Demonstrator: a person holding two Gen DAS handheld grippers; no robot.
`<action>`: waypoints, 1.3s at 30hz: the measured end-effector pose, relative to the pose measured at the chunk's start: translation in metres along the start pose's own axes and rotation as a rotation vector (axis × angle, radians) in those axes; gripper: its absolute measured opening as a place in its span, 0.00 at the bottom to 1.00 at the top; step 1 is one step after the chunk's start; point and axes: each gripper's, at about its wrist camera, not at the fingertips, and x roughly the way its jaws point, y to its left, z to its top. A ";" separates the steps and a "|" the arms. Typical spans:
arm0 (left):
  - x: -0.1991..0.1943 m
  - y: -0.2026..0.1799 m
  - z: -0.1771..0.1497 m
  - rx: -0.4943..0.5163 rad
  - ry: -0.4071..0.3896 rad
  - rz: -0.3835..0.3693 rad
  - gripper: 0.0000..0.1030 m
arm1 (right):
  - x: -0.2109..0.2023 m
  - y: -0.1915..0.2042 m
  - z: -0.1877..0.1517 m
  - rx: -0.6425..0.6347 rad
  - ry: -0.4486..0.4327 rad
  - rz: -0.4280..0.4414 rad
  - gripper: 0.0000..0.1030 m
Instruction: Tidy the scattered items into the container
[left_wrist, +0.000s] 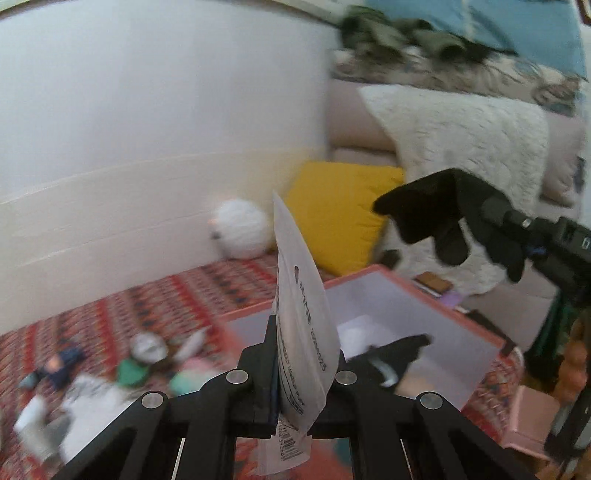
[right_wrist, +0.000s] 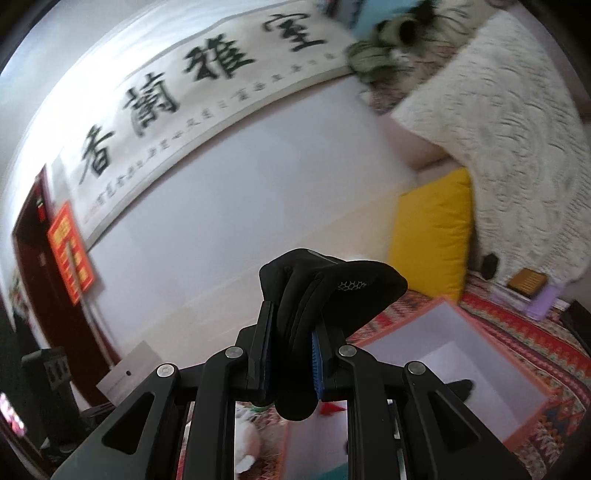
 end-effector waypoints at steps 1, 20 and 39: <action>0.013 -0.009 0.003 0.012 0.019 -0.005 0.06 | -0.001 -0.009 0.002 0.016 0.008 -0.021 0.18; 0.001 0.047 -0.032 -0.092 0.134 0.149 0.87 | 0.033 0.026 -0.026 -0.002 0.231 -0.020 0.92; -0.147 0.249 -0.306 -0.550 0.394 0.464 0.94 | 0.099 0.250 -0.347 -0.523 0.936 0.320 0.79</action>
